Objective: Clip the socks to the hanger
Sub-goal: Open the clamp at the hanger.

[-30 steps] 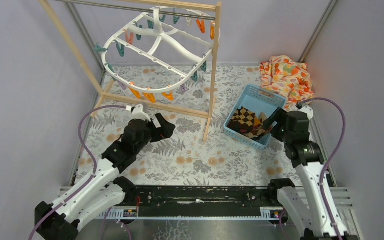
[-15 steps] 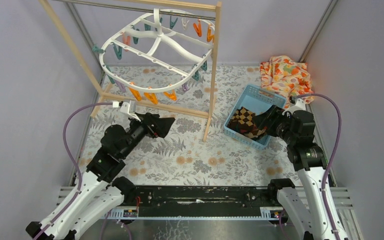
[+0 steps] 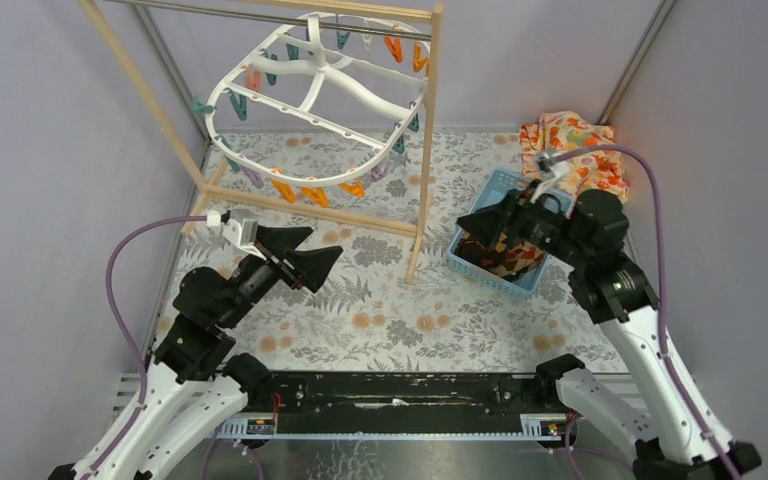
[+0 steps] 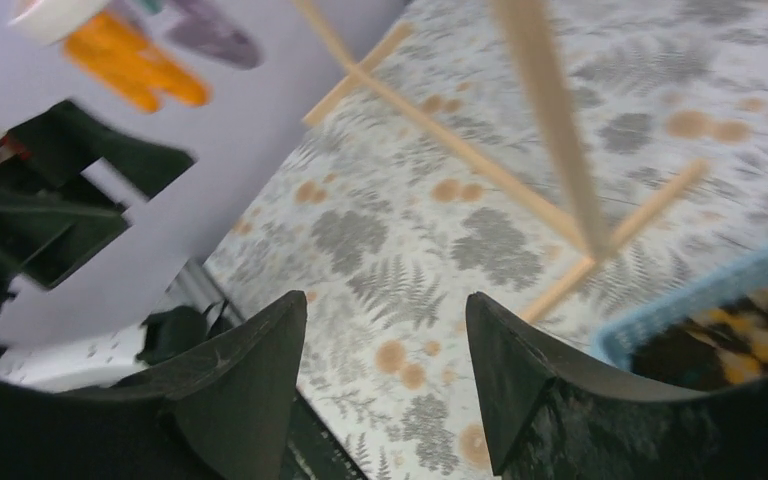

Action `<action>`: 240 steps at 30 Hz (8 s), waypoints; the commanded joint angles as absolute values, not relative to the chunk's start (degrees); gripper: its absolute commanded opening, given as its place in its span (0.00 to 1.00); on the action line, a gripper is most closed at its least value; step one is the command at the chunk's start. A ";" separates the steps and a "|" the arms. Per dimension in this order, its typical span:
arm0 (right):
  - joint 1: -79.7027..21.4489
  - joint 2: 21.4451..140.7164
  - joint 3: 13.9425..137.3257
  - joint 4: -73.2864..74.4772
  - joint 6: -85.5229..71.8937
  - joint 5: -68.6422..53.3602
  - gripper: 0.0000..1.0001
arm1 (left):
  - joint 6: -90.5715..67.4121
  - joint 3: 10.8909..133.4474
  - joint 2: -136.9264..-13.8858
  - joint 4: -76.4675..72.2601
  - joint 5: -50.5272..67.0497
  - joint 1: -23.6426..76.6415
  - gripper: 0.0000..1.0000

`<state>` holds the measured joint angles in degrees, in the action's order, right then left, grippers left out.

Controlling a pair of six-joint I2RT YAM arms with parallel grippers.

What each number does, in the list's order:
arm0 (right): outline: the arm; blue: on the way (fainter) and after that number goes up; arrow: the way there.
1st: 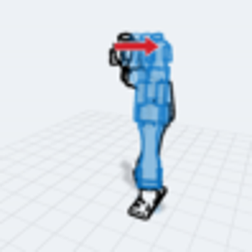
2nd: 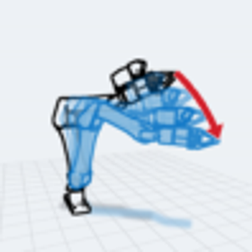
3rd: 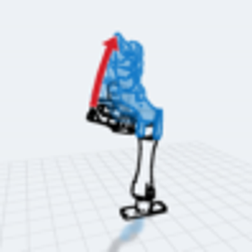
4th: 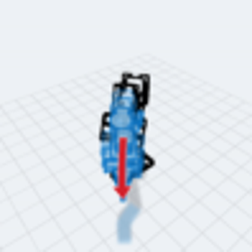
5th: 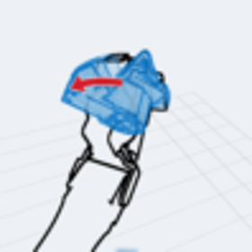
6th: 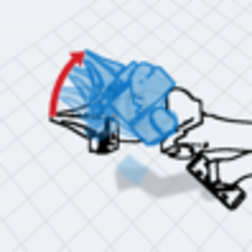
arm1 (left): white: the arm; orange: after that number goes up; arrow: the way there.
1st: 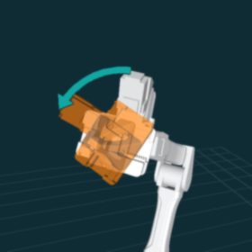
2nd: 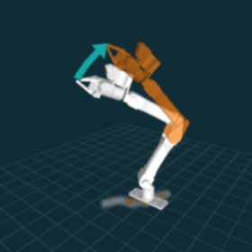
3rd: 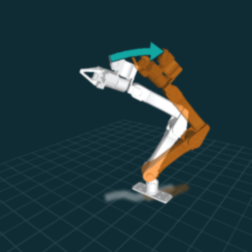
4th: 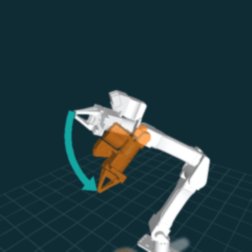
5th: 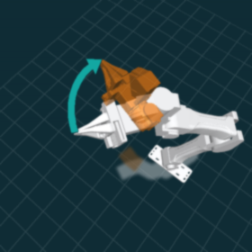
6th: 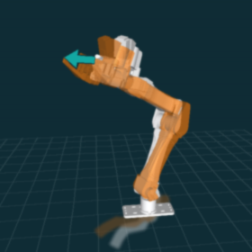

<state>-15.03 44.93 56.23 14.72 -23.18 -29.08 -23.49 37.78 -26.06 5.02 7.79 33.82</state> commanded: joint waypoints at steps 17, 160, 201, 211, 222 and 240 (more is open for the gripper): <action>-49.32 68.26 72.51 2.92 -3.34 -23.44 0.58 | -12.40 37.25 -20.93 6.88 9.21 34.27 0.99; -49.92 82.32 80.58 -14.26 10.14 -19.28 0.23 | -9.61 38.86 -18.55 10.57 12.97 34.26 0.99; -44.75 76.23 82.31 -5.00 4.43 -35.24 0.00 | -3.62 49.45 -38.27 -11.49 14.73 34.28 0.99; -44.14 75.61 81.89 -4.28 5.10 -35.54 0.00 | -5.61 47.31 -42.93 -26.91 9.53 34.27 0.99; -44.08 74.65 81.68 -3.02 5.75 -36.71 0.00 | -3.68 49.01 -46.52 -29.35 12.18 34.28 0.86; -44.05 76.17 81.03 -5.33 4.17 -36.13 0.29 | -5.28 48.40 -43.52 -29.74 12.15 34.27 0.33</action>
